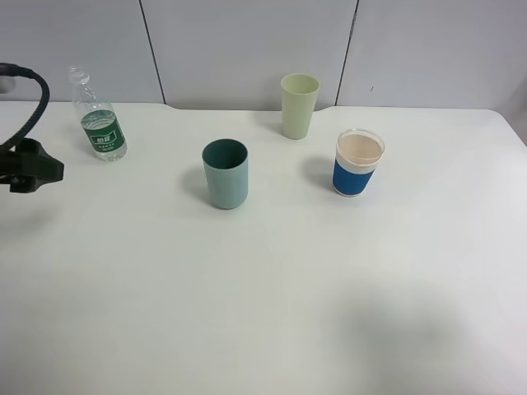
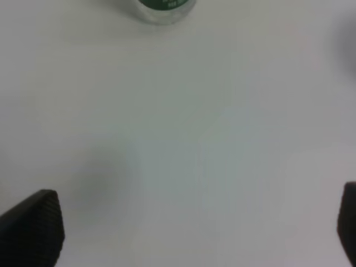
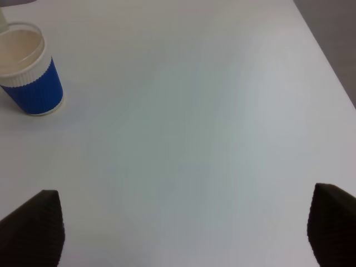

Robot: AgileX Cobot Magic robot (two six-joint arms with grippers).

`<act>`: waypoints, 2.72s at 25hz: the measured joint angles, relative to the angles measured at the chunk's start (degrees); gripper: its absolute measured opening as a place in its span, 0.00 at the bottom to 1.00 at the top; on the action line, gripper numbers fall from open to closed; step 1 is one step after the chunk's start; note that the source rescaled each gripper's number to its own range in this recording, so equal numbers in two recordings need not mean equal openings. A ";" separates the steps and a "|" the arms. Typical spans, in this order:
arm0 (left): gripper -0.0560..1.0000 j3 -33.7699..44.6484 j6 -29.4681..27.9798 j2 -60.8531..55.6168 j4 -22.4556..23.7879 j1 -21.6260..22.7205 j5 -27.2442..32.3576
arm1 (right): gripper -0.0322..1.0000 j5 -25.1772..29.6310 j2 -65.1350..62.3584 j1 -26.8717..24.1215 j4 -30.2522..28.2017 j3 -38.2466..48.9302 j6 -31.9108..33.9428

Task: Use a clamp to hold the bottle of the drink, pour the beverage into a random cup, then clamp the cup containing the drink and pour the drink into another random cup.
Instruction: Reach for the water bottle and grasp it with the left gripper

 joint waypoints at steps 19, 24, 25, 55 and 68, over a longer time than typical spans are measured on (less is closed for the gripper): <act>1.00 -0.06 0.00 27.36 0.20 0.00 -31.70 | 0.72 0.00 0.00 0.00 0.00 0.00 0.00; 1.00 -0.13 -0.14 33.86 2.72 0.00 -42.33 | 0.72 0.00 0.00 0.00 0.00 0.00 0.00; 1.00 -0.17 -0.20 34.97 3.05 0.00 -45.01 | 0.72 0.00 0.00 0.00 0.00 0.00 0.00; 1.00 -12.47 -5.63 59.46 9.01 0.00 -80.15 | 0.72 0.00 0.00 0.00 0.00 0.00 0.00; 0.91 -16.44 -9.96 62.71 9.28 0.05 -79.94 | 0.72 0.00 0.00 0.00 0.00 0.00 0.00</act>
